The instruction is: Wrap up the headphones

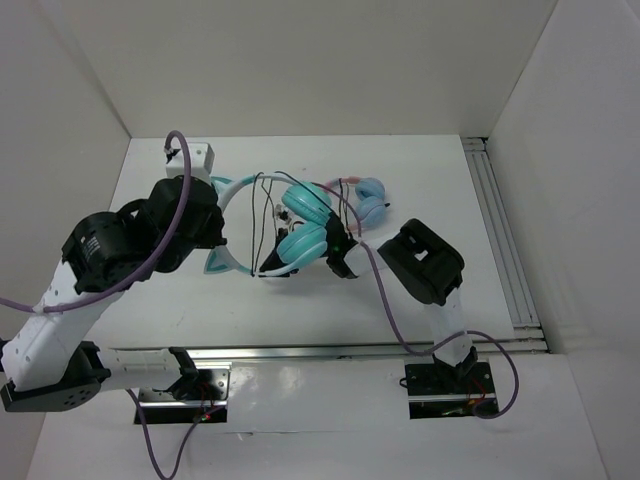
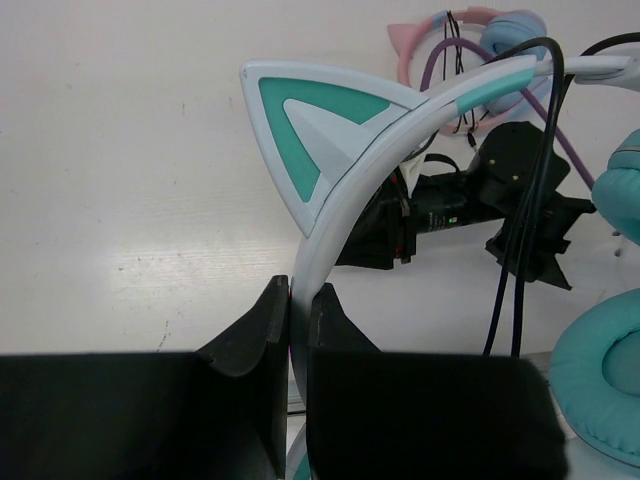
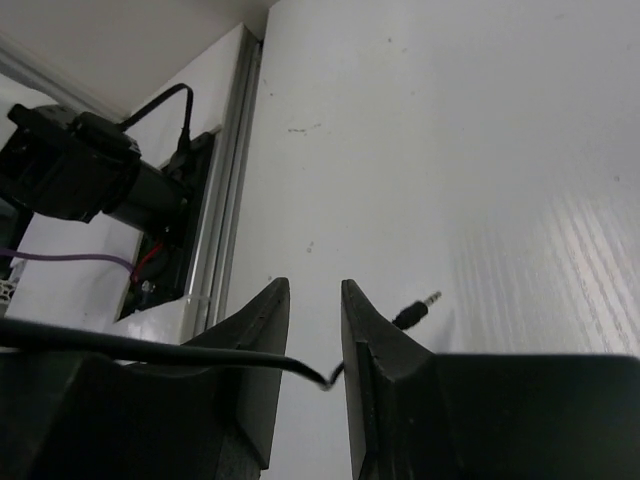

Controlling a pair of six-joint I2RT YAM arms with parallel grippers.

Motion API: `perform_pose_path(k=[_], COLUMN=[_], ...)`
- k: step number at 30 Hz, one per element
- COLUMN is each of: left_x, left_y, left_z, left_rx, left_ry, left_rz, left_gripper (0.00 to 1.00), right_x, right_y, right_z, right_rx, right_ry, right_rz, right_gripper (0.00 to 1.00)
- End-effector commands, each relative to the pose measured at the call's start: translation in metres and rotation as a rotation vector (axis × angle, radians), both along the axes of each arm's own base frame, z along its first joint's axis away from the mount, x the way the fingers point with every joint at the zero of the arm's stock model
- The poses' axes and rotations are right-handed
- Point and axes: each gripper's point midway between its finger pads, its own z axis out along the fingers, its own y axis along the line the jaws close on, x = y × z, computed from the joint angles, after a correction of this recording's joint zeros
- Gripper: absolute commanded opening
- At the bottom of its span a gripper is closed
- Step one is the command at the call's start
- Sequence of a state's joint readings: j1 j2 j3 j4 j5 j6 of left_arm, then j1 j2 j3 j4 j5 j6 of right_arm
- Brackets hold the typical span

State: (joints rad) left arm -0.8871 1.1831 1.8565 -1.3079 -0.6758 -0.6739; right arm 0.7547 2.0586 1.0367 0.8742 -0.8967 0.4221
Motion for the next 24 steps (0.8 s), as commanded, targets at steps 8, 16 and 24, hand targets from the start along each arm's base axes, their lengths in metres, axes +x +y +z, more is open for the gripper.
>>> perform_pose_path(k=[8, 16, 24], left_x=[0.012, 0.018, 0.024], left_y=[0.006, 0.011, 0.016], left_z=[0.029, 0.031, 0.030], left_rx=[-0.152, -0.164, -0.160], left_ry=[-0.106, -0.110, -0.110], left_rz=[0.096, 0.119, 0.138], left_gripper=[0.00, 0.00, 0.00], right_x=[0.018, 0.021, 0.014], right_y=[0.004, -0.001, -0.008], right_z=[-0.017, -0.037, -0.051], right_rx=[0.027, -0.009, -0.030], right_ry=[-0.009, 0.009, 0.031], right_rz=[-0.064, -0.081, -0.081], right_gripper=[0.32, 0.31, 0.35])
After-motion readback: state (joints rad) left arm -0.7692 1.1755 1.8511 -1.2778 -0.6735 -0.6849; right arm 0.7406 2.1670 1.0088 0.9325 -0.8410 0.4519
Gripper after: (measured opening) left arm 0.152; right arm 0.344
